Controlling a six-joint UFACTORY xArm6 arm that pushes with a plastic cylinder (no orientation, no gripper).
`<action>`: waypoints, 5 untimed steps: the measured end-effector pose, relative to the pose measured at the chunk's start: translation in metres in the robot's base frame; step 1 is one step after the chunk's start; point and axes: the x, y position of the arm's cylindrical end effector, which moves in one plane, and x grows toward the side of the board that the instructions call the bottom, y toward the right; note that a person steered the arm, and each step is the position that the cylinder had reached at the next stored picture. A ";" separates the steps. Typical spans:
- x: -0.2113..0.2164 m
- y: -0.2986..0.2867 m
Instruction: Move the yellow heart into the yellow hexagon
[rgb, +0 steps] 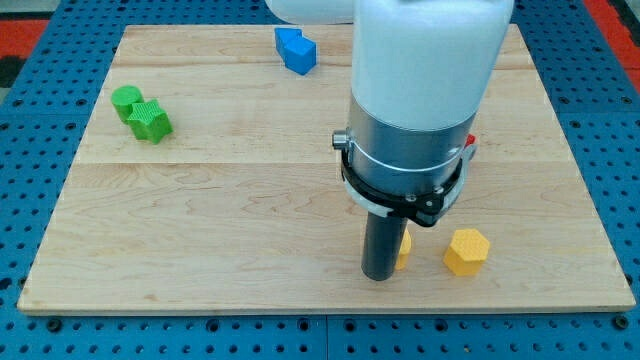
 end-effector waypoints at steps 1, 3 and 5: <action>0.003 0.001; -0.039 -0.011; -0.031 0.012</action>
